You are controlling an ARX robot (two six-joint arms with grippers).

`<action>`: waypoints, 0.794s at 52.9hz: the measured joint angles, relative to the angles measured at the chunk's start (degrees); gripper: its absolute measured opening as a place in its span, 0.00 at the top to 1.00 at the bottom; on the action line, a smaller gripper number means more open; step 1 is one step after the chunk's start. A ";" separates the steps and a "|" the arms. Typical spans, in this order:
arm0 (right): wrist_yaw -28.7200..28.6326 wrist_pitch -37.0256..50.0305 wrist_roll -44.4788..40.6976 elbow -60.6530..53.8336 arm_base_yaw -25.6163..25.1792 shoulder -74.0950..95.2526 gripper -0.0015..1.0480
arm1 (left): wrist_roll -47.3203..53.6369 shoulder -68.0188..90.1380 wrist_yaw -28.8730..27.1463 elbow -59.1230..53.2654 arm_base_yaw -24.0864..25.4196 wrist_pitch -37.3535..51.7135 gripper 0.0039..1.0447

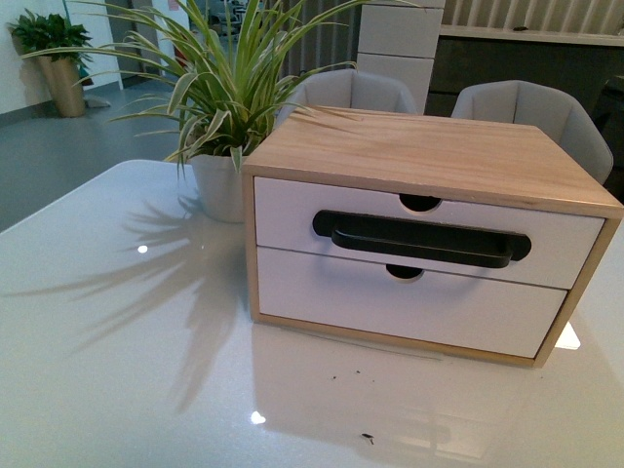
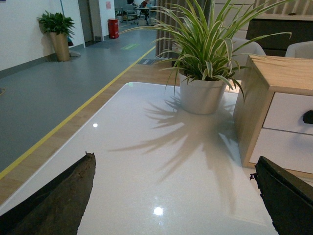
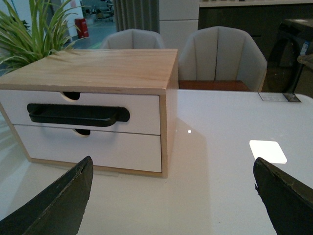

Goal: Pull drawer

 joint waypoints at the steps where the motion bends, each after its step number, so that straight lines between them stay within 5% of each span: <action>1: 0.00 0.00 0.00 0.00 0.00 0.00 0.09 | 0.00 0.00 0.00 0.00 0.00 0.00 0.07; 42: 0.00 0.00 -0.02 0.00 0.00 0.00 0.09 | 0.00 0.00 0.00 0.00 0.00 0.00 0.07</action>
